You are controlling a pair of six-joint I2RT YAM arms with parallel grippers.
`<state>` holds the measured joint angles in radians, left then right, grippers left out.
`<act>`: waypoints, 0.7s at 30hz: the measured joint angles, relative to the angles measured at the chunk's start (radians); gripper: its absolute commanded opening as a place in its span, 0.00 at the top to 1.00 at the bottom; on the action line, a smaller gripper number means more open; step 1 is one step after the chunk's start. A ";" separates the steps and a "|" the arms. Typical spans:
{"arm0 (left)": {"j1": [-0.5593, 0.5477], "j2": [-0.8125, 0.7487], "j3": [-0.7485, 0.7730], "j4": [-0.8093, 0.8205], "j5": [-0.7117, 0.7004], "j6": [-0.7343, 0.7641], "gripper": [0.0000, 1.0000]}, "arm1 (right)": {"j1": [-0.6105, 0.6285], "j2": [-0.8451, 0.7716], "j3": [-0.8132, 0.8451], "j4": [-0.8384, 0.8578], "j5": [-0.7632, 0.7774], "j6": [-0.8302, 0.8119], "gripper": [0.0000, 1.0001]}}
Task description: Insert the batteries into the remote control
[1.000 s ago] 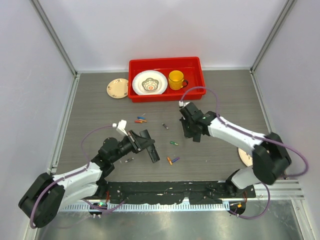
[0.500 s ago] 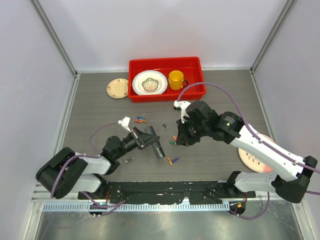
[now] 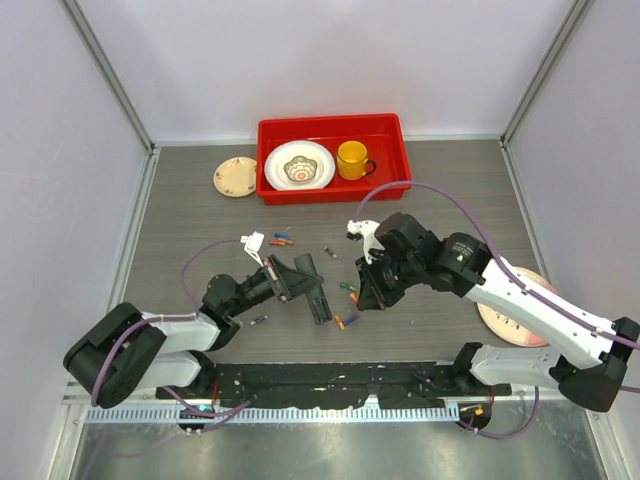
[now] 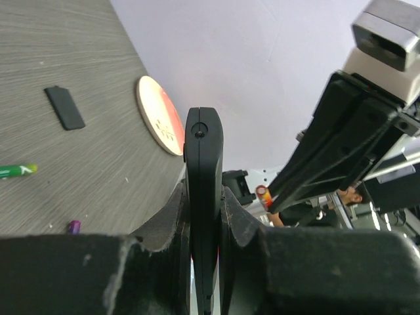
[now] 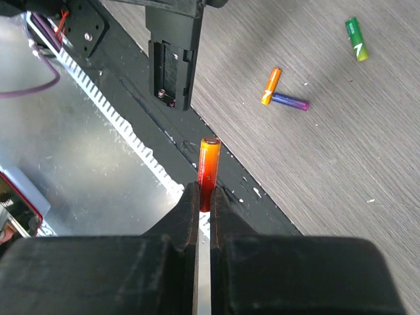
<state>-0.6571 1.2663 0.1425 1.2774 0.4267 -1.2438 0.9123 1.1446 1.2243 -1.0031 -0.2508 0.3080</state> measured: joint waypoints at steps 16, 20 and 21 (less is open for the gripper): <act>-0.050 -0.061 0.000 0.012 0.049 0.101 1.00 | 0.010 -0.054 -0.044 0.000 -0.014 -0.041 0.99; -0.050 -0.063 0.000 0.012 0.049 0.101 1.00 | 0.010 -0.054 -0.052 0.000 -0.013 -0.043 0.99; -0.051 -0.063 0.000 0.012 0.049 0.101 1.00 | 0.010 -0.054 -0.053 0.000 -0.013 -0.043 0.99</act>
<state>-0.7078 1.2037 0.1425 1.2896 0.4759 -1.1423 0.9222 1.0908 1.1709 -1.0035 -0.2638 0.2649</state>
